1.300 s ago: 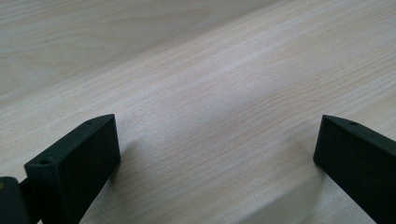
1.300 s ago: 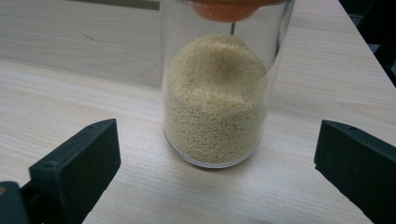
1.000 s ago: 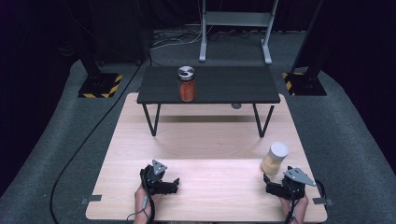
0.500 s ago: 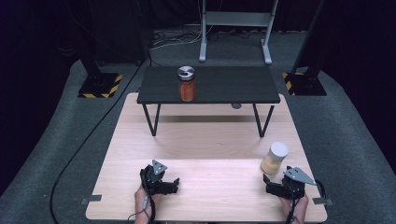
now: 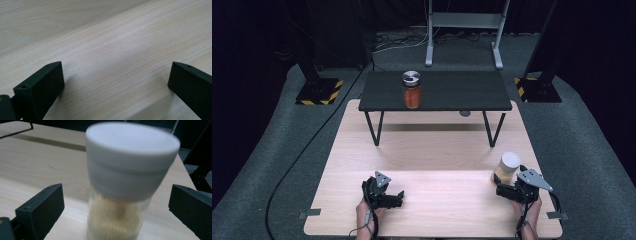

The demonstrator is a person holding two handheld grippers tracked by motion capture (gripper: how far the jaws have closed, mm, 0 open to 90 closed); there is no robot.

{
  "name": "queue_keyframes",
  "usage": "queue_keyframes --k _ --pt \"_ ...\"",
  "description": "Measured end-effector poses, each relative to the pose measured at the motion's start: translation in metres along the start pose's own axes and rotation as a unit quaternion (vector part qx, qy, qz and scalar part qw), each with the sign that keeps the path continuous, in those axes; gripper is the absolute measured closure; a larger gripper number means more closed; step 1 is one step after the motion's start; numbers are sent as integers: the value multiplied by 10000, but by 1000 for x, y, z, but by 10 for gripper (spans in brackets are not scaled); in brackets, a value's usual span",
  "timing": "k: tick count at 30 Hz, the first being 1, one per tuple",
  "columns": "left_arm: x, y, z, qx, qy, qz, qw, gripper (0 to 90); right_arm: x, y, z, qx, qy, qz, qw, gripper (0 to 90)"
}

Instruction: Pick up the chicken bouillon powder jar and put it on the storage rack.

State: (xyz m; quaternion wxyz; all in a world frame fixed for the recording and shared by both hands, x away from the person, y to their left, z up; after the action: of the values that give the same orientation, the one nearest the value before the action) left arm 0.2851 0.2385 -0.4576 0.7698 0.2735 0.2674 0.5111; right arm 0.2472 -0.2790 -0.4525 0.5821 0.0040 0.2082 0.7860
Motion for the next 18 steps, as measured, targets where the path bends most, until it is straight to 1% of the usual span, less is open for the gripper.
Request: queue_keyframes --k 3,5,6,8,9,11,12,13,14,15,17,18 --pt "0 0 0 3 -4 1 10000 1 0 -3 1 -189 39 -43 9998 0" --pt "0 0 0 -1 -4 1 10000 1 -1 -6 3 -199 79 -21 9998 0" --pt "0 0 0 -1 0 1 10000 1 -2 -7 3 -240 53 -9 9997 0" --pt "0 0 0 -5 -11 2 10000 1 0 -8 3 -329 39 -54 9994 0" --pt "0 0 0 -4 -8 2 10000 2 1 -8 3 -349 33 -90 9993 0" --pt "0 0 0 -4 -13 2 10000 1 6 -9 3 -426 18 -268 9987 0" --pt "0 0 0 -7 -14 6 10000 2 10 -8 2 -482 13 -439 9979 0" --pt "0 0 0 -7 -16 8 10000 3 9 -9 3 -473 12 -424 9980 0" --pt "0 0 0 -5 -16 6 10000 3 9 -9 3 -455 -14 -435 9980 13" --pt "0 0 0 -7 -12 5 10000 3 10 -9 3 -464 -17 -457 9979 57" --pt "0 0 0 -9 -19 8 10000 5 8 -8 0 -528 -76 -430 9977 121" --pt "0 0 0 -8 -19 7 10000 5 7 -8 -2 -586 -108 -381 9975 170"
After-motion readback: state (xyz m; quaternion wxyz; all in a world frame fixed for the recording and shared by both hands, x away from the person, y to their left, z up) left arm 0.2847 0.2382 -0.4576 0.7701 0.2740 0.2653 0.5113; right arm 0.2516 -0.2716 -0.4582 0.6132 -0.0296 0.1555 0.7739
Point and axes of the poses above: each handheld gripper's, and its own axes: y roughly backward along the jaws, z roughly out of its top, x roughly to its left, the point moved 3 cm from there along -y, roughly forward along the jaws, and after that the axes turned 10 degrees about y, right-handed, at the moved point
